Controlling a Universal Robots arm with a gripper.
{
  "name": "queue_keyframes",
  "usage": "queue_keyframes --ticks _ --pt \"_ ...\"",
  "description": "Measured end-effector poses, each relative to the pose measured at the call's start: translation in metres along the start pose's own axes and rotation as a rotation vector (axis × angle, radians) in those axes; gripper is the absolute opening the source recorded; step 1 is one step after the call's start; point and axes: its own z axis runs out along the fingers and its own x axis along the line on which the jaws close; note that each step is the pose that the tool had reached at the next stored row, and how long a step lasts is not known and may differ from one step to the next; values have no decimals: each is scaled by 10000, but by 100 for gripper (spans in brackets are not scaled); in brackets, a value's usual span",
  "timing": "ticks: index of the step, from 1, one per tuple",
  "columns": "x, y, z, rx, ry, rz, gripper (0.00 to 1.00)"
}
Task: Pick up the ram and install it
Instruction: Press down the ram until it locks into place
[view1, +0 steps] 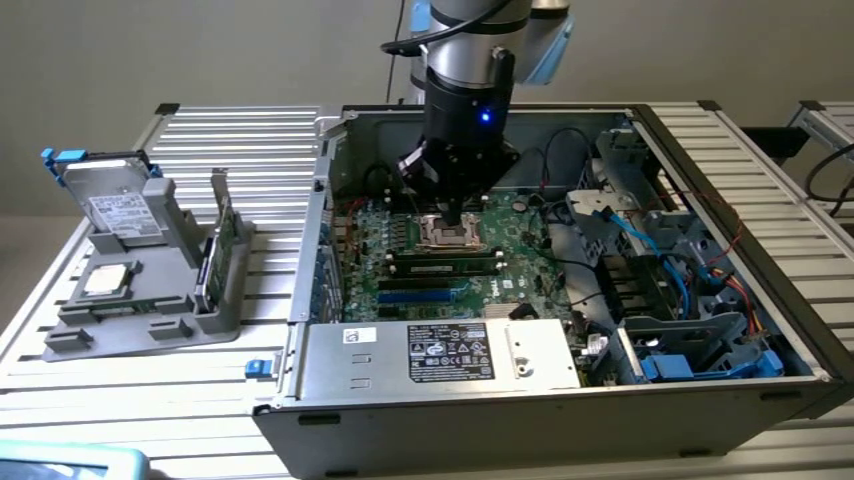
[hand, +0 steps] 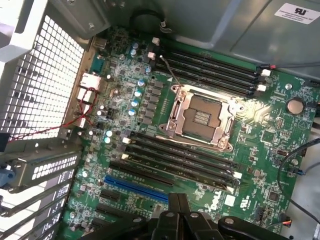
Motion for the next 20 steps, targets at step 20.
queue_keyframes --ticks 20 --pt "11 -22 -184 -180 176 1986 11"
